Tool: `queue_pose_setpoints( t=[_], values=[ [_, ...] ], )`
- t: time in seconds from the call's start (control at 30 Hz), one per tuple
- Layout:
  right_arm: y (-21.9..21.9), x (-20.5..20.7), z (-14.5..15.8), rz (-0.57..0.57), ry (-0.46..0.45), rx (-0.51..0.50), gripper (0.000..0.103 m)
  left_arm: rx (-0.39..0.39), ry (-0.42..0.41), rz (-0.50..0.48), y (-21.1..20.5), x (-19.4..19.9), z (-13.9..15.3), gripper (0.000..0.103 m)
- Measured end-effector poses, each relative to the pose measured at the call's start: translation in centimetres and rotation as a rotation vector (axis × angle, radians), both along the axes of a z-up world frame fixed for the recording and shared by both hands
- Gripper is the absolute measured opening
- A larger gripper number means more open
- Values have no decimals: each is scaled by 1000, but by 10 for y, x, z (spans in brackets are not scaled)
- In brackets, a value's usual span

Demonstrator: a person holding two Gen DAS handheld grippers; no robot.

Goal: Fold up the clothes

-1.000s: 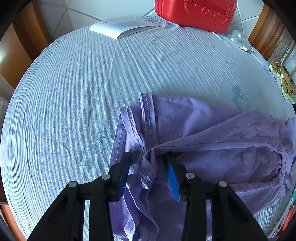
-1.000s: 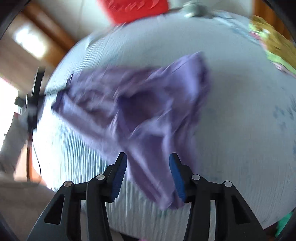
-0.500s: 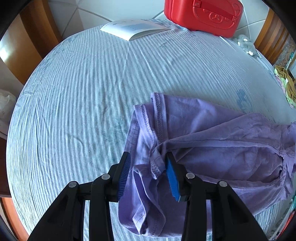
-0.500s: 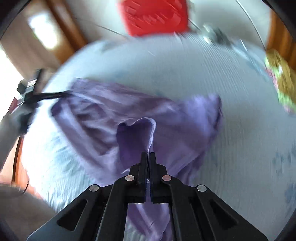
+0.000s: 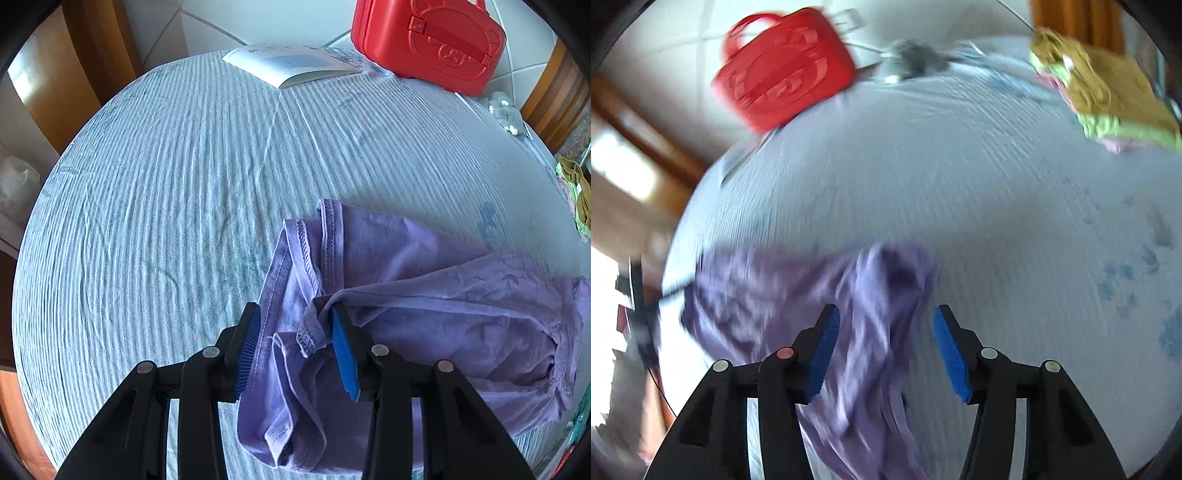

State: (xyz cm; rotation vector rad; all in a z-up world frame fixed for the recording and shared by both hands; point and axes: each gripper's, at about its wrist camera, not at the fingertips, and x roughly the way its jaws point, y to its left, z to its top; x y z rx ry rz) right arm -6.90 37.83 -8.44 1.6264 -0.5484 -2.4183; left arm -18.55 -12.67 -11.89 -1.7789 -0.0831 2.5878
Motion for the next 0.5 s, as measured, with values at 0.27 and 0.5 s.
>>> queue_pose_setpoints(
  t=[0.27, 0.5],
  values=[
    [-5, 15, -27, -35, -121, -33, 40, 13, 14, 20, -23, 50, 9, 39],
    [-8, 29, -47, -65, -210, -55, 4, 12, -7, 38, -28, 53, -4, 39]
  ],
)
